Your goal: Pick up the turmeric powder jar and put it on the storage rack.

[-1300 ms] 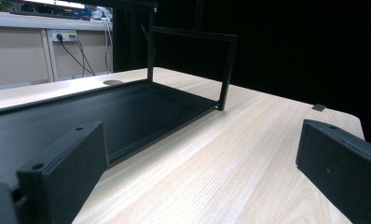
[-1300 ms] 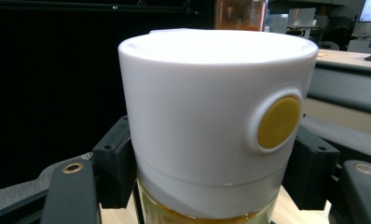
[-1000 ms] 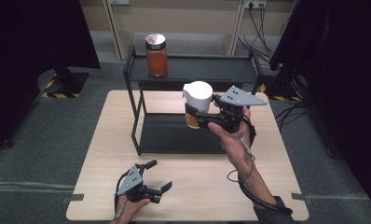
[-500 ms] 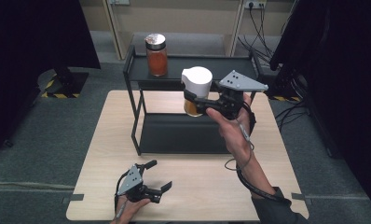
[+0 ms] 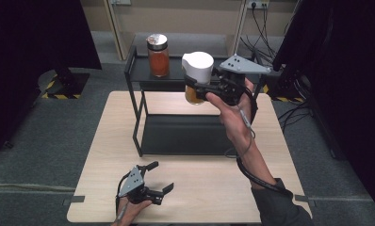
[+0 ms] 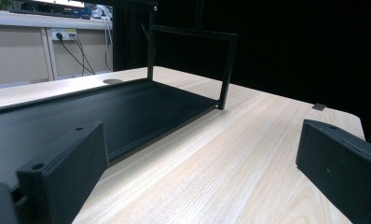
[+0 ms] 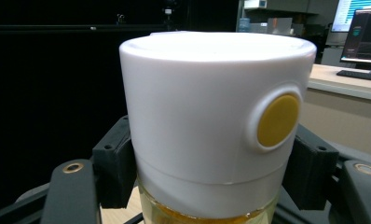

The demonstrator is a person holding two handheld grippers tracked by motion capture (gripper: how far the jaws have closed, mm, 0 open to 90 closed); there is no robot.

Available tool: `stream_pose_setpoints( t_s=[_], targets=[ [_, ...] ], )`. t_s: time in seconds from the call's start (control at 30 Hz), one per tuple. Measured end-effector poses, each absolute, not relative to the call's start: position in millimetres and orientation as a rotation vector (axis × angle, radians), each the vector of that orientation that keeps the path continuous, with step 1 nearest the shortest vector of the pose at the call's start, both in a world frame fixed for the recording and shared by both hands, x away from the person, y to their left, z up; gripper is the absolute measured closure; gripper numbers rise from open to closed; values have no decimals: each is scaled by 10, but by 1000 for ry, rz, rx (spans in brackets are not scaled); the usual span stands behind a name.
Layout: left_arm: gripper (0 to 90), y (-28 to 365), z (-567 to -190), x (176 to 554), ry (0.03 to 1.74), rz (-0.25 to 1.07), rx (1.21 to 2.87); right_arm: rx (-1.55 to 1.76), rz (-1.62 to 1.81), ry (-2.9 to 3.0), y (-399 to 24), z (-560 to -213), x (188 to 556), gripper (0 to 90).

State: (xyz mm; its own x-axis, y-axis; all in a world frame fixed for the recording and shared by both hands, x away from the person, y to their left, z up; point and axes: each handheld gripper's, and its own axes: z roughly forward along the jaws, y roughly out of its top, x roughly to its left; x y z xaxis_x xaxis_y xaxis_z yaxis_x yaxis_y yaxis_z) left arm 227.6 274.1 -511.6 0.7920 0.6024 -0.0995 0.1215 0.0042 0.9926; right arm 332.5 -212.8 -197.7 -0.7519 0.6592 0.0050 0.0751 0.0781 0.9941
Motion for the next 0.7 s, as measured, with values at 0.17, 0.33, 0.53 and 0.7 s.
stream_pose_setpoints(
  t_s=[0.17, 0.33, 0.53, 0.7],
  targets=[
    [14, 2739, -5116, 2279, 601, 414, 1543, 735, 1704, 1901, -2047, -1893, 3388, 308],
    [14, 2742, -5116, 2277, 601, 413, 1543, 761, 1685, 1882, -1974, -1827, 3469, 308],
    [14, 2740, -5113, 2275, 596, 414, 1546, 805, 1656, 1859, -1896, -1782, 3570, 308],
    [14, 2741, -5115, 2276, 598, 412, 1544, 841, 1638, 1829, -1833, -1760, 3656, 308]
  ],
)
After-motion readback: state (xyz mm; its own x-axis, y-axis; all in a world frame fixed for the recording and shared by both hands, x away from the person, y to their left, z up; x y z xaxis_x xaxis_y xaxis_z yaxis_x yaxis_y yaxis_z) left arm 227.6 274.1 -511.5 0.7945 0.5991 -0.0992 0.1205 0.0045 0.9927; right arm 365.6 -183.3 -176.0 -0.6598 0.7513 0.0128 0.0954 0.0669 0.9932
